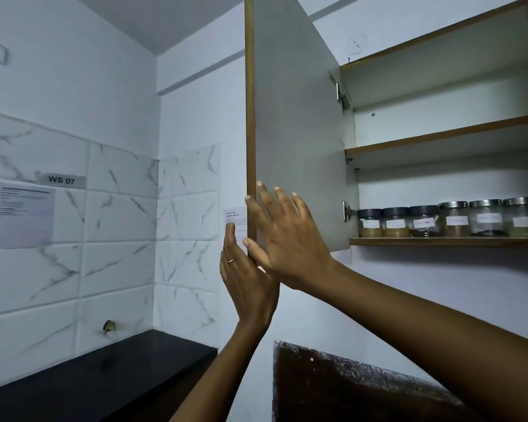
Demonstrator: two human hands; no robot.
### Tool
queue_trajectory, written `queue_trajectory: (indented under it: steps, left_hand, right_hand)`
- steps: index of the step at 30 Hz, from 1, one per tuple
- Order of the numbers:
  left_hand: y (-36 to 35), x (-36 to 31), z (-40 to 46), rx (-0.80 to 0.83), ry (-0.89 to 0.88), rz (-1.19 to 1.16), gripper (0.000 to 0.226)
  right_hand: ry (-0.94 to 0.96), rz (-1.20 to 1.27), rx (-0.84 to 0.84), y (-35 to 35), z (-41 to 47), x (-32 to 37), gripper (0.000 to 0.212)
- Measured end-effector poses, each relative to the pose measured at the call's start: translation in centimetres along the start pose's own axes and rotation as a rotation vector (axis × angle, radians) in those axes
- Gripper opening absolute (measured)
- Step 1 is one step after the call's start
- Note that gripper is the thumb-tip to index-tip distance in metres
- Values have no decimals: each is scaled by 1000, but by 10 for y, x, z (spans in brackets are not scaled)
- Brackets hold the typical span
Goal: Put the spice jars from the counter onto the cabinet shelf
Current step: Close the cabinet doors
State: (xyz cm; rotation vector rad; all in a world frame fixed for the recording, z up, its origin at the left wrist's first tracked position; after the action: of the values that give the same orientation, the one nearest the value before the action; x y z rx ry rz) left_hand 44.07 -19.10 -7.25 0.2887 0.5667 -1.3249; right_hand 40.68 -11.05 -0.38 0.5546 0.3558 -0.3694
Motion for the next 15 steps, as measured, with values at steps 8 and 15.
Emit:
queue_trajectory:
  steps: [8,15]
  left_hand:
    - [-2,12,14,117,42,-53,39]
    - [-3,11,7,138,129,-103,35]
  right_hand:
    - [-123,30,-34,-27,25,17,74]
    - [-138,27,-39,-25,24,20,81]
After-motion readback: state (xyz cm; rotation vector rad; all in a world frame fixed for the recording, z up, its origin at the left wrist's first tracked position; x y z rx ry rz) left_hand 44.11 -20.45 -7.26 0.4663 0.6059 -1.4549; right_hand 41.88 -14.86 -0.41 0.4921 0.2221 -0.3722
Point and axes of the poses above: each hand's wrist, its own z-axis towards the middle knuckle, its own y-axis out of the back of the hand, x = y × z, the point moved 1 cm from there along z, towards the middle knuckle, and after that the axes turned 3 degrees about y, right-handed, at the moved point
